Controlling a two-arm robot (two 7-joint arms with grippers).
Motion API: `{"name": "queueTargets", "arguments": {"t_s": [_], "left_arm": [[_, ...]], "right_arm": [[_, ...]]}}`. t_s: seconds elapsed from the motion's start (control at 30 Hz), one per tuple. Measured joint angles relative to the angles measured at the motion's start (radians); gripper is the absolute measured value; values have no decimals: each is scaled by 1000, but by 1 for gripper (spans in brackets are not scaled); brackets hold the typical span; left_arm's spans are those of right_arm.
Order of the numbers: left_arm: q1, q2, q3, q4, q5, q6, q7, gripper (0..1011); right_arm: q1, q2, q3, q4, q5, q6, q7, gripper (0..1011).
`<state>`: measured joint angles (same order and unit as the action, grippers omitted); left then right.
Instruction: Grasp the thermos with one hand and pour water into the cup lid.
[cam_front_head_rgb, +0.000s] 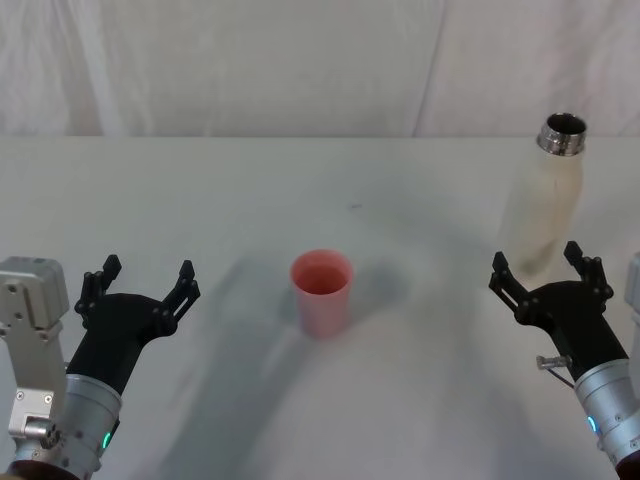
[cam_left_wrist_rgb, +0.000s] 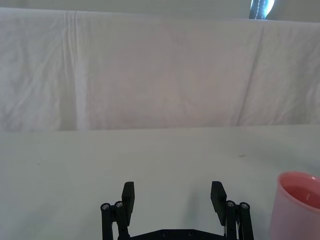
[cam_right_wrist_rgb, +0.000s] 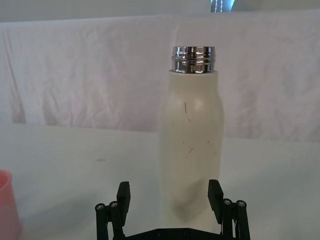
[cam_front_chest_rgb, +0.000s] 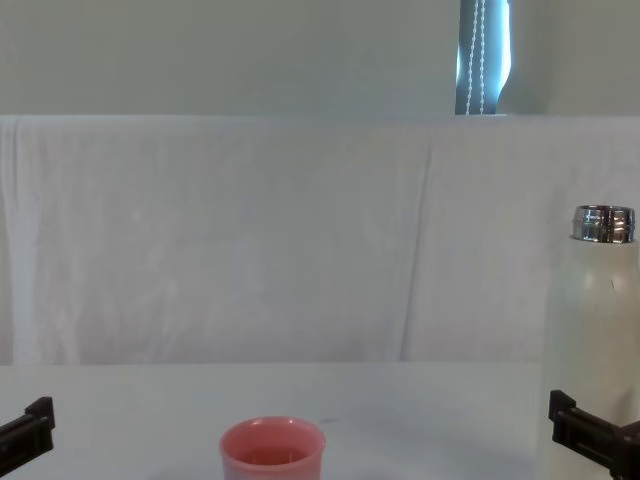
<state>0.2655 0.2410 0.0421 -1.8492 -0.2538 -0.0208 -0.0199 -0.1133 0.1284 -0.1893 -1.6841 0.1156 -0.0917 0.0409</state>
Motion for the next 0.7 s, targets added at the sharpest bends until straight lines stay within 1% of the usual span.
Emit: {"name": "queueTargets", "arguments": {"t_s": [0.4,0.7], "left_arm": [[0,0,0,0,0,0,0,1001],[0,0,0,0,0,0,0,1001]], "right_arm": [[43,-27,32,50,-21,-12,29,1003],[68,-43,51,73,-32,-16,43,1003]]}}
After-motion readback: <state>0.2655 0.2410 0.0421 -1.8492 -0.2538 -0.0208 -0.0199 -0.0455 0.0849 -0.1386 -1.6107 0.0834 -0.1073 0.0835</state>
